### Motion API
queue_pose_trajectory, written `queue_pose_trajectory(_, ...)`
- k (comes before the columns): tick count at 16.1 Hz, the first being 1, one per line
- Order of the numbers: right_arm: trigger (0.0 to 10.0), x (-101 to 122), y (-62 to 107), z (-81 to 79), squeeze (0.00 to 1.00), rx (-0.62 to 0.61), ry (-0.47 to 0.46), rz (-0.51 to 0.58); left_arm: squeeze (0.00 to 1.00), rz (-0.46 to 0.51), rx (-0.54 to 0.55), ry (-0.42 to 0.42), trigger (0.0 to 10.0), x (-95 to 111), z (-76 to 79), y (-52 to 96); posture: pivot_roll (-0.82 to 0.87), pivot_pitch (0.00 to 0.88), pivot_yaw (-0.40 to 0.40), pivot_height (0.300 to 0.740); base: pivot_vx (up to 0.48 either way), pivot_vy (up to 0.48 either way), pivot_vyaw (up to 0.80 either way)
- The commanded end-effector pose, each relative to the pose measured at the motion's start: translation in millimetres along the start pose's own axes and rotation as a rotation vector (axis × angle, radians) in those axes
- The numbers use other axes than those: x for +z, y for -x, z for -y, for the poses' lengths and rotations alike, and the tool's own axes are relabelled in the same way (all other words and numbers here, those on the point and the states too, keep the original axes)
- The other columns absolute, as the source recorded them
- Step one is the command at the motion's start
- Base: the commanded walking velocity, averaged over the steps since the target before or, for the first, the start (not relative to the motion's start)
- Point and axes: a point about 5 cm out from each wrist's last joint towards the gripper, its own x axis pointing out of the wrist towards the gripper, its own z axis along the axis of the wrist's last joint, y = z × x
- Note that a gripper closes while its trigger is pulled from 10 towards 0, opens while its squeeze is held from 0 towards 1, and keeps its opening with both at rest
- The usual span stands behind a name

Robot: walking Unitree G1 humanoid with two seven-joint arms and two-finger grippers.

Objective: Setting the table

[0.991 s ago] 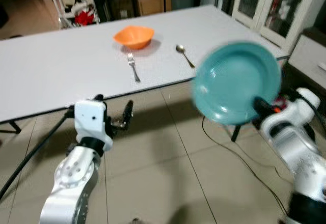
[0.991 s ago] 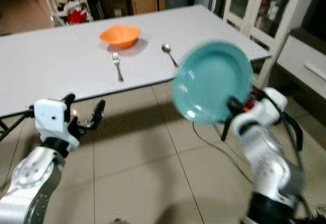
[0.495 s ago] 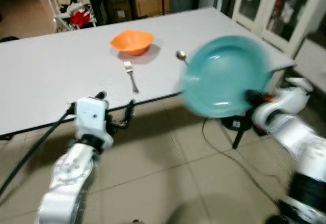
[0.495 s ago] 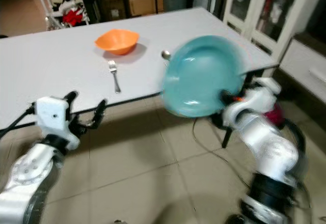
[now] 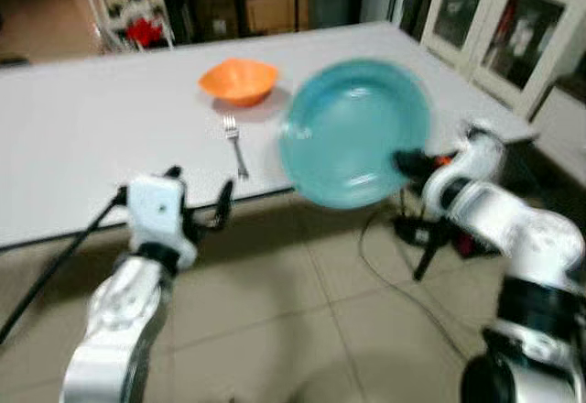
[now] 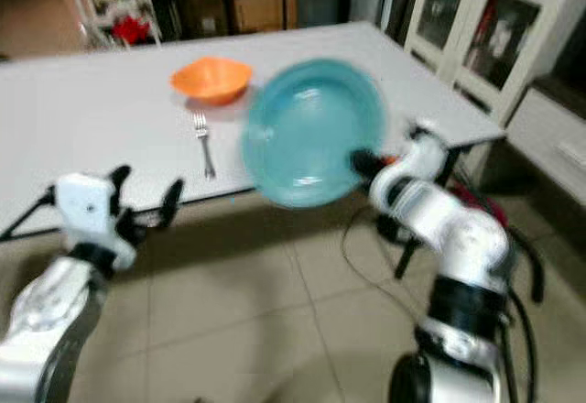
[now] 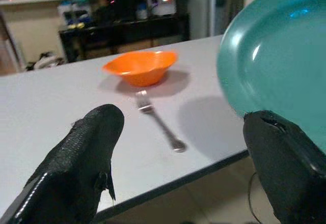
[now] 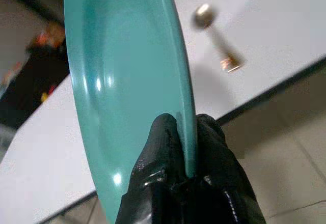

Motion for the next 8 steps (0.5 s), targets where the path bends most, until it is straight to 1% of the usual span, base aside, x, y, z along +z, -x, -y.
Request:
queue_pose_trajectory(1,10.0,5.5,3.0,4.2,0.0,-0.009,-0.008,0.005,0.0,0.008,0.0,0.0,10.0,2.4,1.9,0.8,-0.09,0.0,0.001,0.74,0.319,0.0,0.0)
queue_pose_trajectory(2,10.0,3.7,1.7,6.3,0.0,-0.021,-0.015,-0.006,0.0,0.007,0.002,0.0,10.0,2.5,2.2,1.5,-0.09,0.0,0.001,0.74,0.322,0.0,0.0)
queue_pose_trajectory(4,10.0,-2.8,-5.5,12.3,0.0,-0.048,-0.067,-0.042,0.0,0.005,0.003,-0.011,10.0,3.9,1.3,3.7,-0.08,0.0,-0.012,0.74,0.334,0.0,0.0)
queue_pose_trajectory(8,10.0,-4.2,-7.9,16.4,0.0,-0.064,-0.1,-0.054,0.0,-0.002,-0.017,-0.024,10.0,4.3,1.0,5.0,-0.06,0.0,-0.01,0.74,0.333,0.0,0.0)
